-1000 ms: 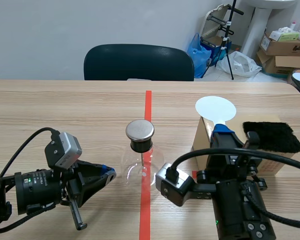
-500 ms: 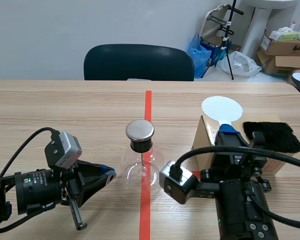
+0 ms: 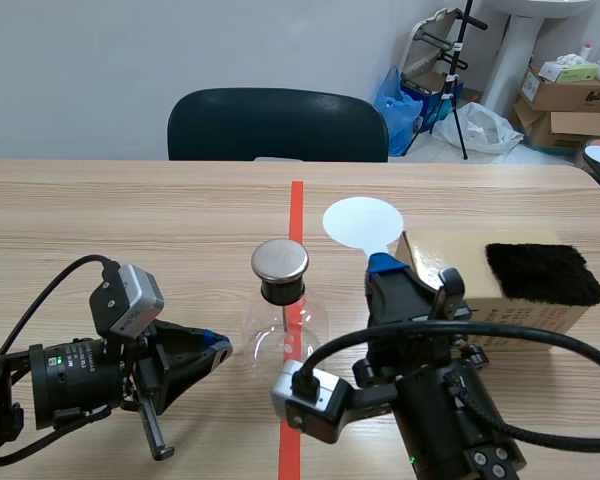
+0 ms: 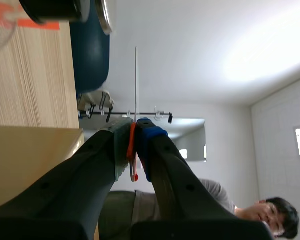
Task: Do the electroscope experiment
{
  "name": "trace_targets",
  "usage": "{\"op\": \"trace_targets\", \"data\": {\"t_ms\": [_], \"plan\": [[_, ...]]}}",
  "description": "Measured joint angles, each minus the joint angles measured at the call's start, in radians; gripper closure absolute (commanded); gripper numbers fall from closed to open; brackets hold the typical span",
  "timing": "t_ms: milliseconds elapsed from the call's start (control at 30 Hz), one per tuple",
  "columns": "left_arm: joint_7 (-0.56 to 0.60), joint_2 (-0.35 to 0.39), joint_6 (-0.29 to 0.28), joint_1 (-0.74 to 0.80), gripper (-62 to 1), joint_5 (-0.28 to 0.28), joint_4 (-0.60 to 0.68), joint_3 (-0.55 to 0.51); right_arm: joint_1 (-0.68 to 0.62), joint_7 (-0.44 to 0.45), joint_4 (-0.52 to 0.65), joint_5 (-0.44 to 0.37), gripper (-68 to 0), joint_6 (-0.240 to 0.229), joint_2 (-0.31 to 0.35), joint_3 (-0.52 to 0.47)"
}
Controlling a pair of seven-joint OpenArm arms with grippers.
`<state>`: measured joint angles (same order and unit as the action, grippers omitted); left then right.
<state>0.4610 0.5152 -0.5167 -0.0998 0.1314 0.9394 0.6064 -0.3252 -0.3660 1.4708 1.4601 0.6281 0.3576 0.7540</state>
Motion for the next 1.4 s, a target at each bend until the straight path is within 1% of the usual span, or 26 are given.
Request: {"op": "trace_targets", "data": {"t_ms": [233,333,600,1400], "plan": [[0.000,0.000,0.000,0.000,-3.8,0.000,0.000,0.000,0.000,0.152,0.000,0.000,-1.0,0.000,0.000,0.000],[0.000,0.000,0.000,0.000,-3.8,0.000,0.000,0.000,0.000,0.201,0.000,0.000,-1.0,0.000,0.000,0.000],[0.000,0.000,0.000,0.000,-3.8,0.000,0.000,0.000,0.000,0.288,0.000,0.000,-1.0,0.000,0.000,0.000],[0.000,0.000,0.000,0.000,-3.8,0.000,0.000,0.000,0.000,0.290,0.000,0.000,-1.0,0.000,0.000,0.000]]}}
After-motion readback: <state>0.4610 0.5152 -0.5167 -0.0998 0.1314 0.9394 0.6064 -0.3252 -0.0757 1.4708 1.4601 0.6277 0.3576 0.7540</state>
